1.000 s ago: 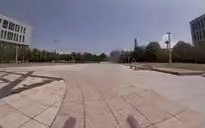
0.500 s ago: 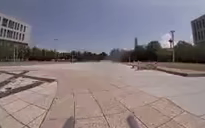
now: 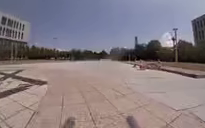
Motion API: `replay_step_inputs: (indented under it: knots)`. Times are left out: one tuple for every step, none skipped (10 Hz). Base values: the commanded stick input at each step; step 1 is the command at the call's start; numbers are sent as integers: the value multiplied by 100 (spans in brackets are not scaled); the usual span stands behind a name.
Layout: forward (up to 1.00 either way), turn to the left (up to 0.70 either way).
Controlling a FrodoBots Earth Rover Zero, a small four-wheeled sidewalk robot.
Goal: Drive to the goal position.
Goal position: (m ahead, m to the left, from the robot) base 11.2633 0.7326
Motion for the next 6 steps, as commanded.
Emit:
replay_step_inputs:
  knots:
    - [100,0]
    - [100,0]
    - [100,0]
    - [100,0]
    - [100,0]
    - [100,0]
